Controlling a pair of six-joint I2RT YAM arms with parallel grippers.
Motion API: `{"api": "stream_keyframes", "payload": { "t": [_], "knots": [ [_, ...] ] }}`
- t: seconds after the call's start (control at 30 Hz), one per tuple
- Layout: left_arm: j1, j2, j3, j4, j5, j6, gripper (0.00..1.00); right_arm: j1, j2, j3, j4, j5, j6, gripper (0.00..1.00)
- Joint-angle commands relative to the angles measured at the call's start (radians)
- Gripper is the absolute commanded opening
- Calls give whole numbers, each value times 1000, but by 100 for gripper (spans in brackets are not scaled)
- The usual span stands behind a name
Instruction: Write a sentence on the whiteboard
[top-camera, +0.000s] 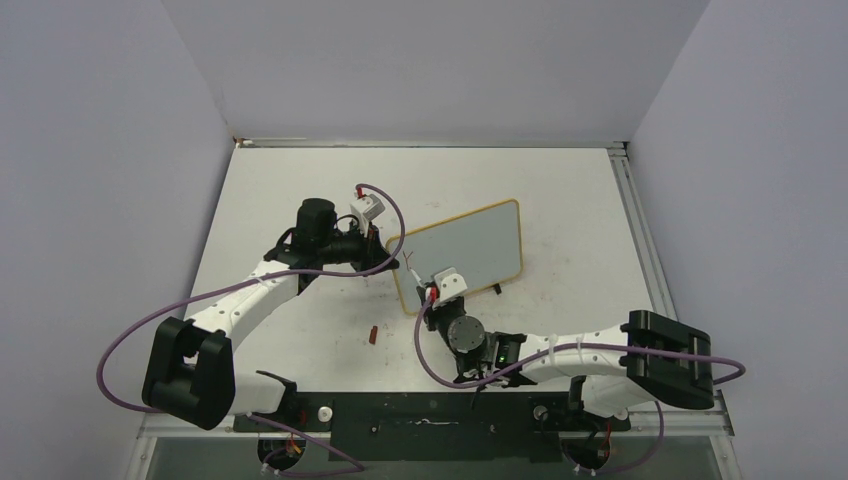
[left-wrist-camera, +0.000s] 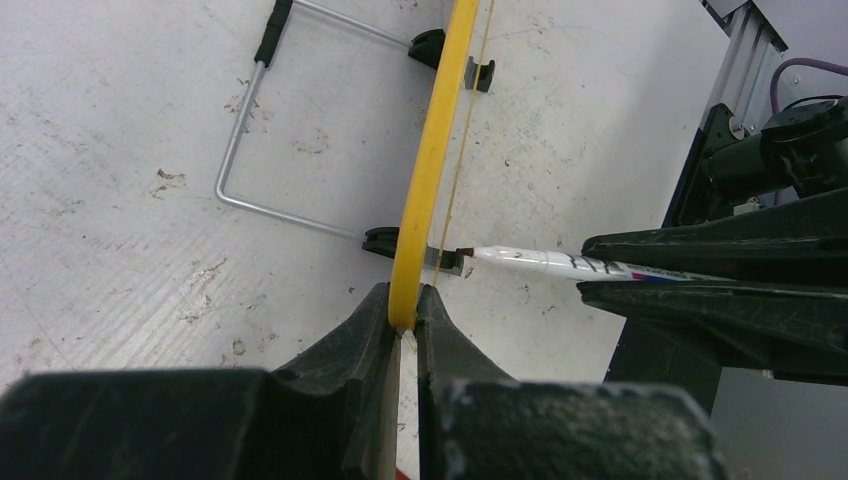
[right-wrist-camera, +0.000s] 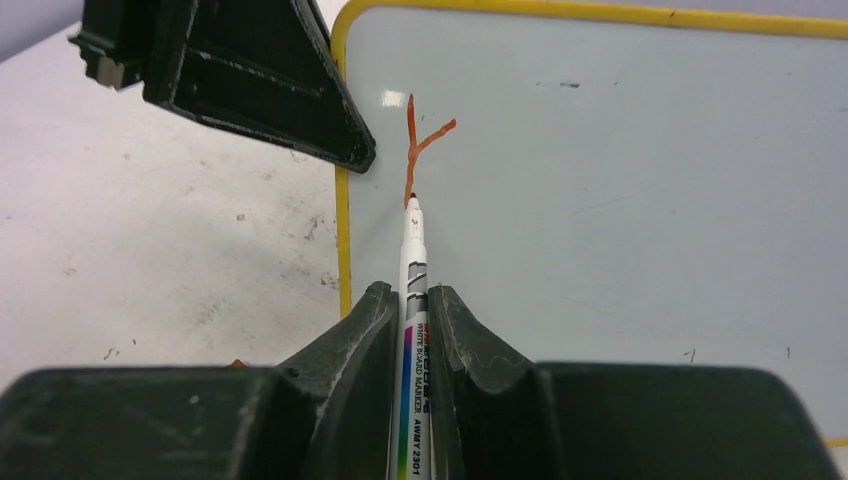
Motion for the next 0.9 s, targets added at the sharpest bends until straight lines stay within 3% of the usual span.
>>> {"api": "stream_keyframes", "payload": {
  "t": [0.0, 0.87],
  "knots": [
    [0, 24, -17, -138, -79, 27, 0, 7, -61, -4, 74, 34, -36, 5],
    [0, 32, -15, -138, -78, 28, 0, -69, 30, 13, 119, -45, -56, 5]
  ]
}}
